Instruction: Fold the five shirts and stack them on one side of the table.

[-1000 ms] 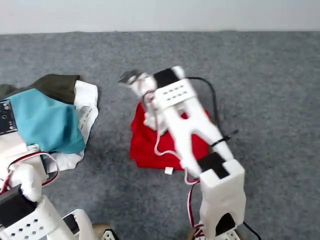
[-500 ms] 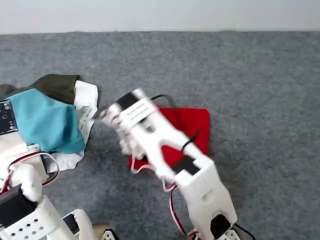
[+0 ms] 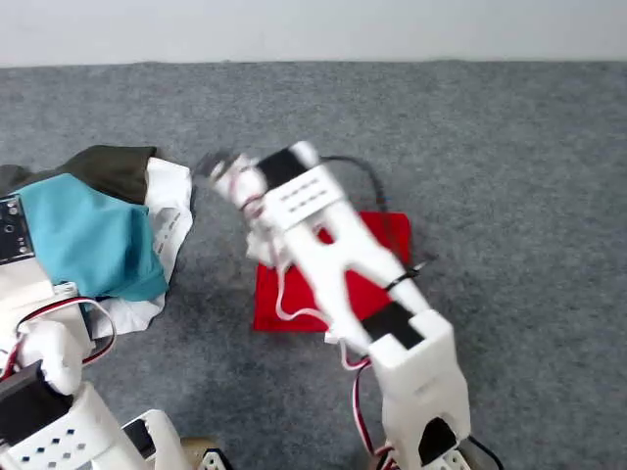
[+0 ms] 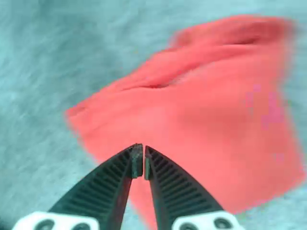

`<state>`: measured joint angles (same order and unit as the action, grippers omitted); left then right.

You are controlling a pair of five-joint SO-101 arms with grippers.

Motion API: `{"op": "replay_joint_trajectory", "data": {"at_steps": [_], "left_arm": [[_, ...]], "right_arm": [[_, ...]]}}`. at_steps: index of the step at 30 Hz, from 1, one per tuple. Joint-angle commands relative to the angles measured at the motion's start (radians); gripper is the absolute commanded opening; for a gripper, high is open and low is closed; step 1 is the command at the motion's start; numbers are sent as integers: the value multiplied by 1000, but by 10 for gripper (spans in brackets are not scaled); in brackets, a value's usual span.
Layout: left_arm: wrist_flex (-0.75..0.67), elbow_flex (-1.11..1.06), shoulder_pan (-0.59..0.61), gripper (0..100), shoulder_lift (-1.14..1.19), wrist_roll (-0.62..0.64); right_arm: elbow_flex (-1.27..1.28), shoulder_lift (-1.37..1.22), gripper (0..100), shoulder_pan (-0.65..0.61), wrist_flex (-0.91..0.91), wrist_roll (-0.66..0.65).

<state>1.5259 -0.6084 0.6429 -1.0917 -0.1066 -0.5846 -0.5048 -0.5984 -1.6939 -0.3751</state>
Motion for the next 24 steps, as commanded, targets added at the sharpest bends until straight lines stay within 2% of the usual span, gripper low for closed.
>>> {"op": "replay_joint_trajectory", "data": {"at_steps": [1, 8, 13, 16, 24], "left_arm": [[-29, 38, -6, 17, -9, 2], [-28, 38, -6, 17, -9, 2], [-25, 36, -6, 17, -9, 2], [-23, 36, -5, 17, -9, 0], [-21, 36, -5, 17, -9, 0]], "right_arm": [[-63, 30, 9, 85, 119, 6], [-66, -156, 9, 85, 383, 6], [-97, -255, 9, 53, 438, 6], [-189, -251, 9, 58, 335, 8], [-489, -209, 9, 101, -111, 12]]}}
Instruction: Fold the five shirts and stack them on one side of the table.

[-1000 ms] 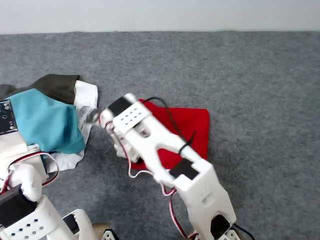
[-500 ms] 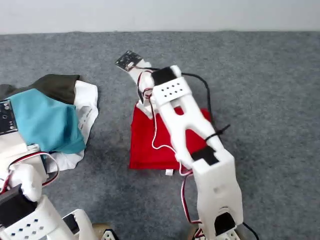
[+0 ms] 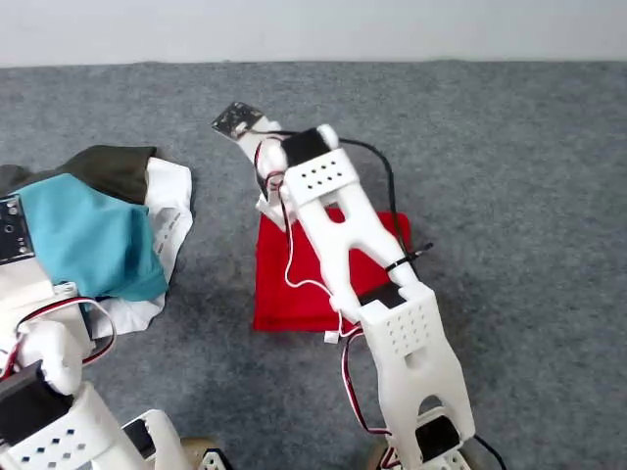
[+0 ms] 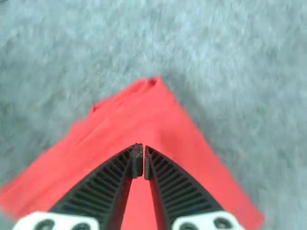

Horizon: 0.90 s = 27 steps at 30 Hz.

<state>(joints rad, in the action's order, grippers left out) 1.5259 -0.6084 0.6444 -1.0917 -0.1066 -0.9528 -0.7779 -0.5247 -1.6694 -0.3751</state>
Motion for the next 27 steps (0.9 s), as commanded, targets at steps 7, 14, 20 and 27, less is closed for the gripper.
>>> {"op": "replay_joint_trajectory", "data": {"at_steps": [7, 14, 20, 27], "left_arm": [[-21, 38, -6, 17, -9, 0], [-21, 38, -6, 18, -9, 0], [-21, 36, -6, 18, -9, 0], [-21, 35, -8, 18, -9, 0]], "right_arm": [[129, 291, 9, 113, -131, 89], [566, 653, 44, 246, -131, 160], [919, 839, 305, 312, -122, 269], [1033, 765, 268, 231, 8, 319]]}}
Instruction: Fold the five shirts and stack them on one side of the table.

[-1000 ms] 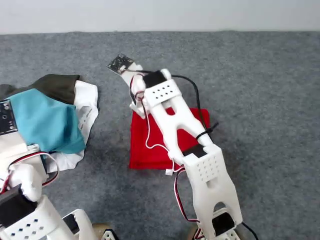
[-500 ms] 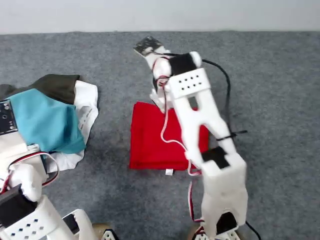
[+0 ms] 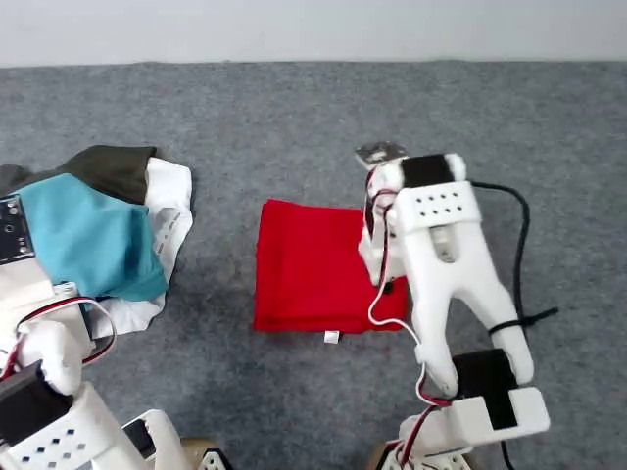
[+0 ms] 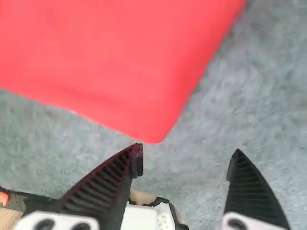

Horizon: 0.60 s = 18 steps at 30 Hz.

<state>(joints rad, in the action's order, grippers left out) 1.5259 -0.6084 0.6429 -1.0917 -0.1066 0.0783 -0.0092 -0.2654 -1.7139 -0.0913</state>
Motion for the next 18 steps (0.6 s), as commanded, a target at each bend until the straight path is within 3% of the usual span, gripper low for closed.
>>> {"op": "replay_joint_trajectory", "data": {"at_steps": [1, 18], "left_arm": [[-26, 25, -6, 18, -9, 0], [-83, -31, -8, 18, -9, -2]], "right_arm": [[2, -18, 266, -41, 73, 51], [3, -440, 263, -94, 180, 150]]}}
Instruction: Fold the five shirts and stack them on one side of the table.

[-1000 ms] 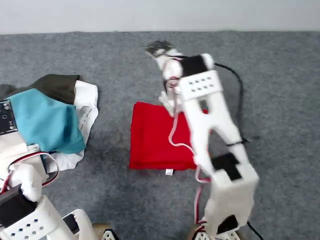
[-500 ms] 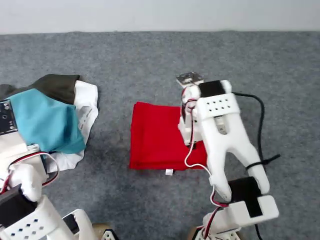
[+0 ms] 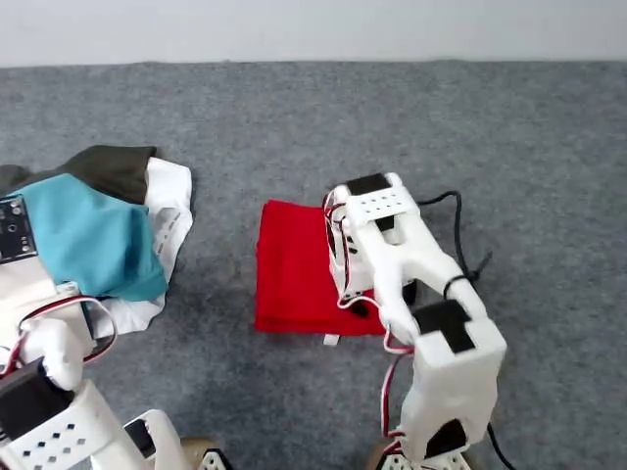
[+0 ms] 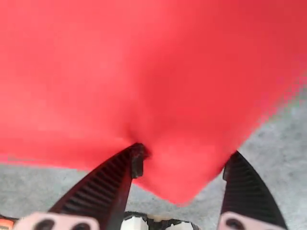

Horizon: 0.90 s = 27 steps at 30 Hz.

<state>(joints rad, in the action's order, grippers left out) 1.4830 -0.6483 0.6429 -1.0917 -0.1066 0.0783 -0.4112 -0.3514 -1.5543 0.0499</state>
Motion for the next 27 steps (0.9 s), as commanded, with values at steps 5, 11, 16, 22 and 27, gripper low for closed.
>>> {"op": "replay_joint_trajectory", "data": {"at_steps": [5, 11, 16, 22, 27], "left_arm": [[-43, 8, -8, 18, -9, -2], [-43, 8, -8, 18, -9, -2], [-38, 8, -8, 18, -9, -2], [-37, 8, -6, 18, -9, -2], [-37, 8, -5, 18, -9, -2]], "right_arm": [[2, -105, 188, -10, 19, -6], [5, -96, 12, 93, -21, -181], [3, -27, 11, 266, -65, -339], [-63, 85, 11, 469, -65, -740], [-302, 58, 10, 533, -54, -1106]]}}
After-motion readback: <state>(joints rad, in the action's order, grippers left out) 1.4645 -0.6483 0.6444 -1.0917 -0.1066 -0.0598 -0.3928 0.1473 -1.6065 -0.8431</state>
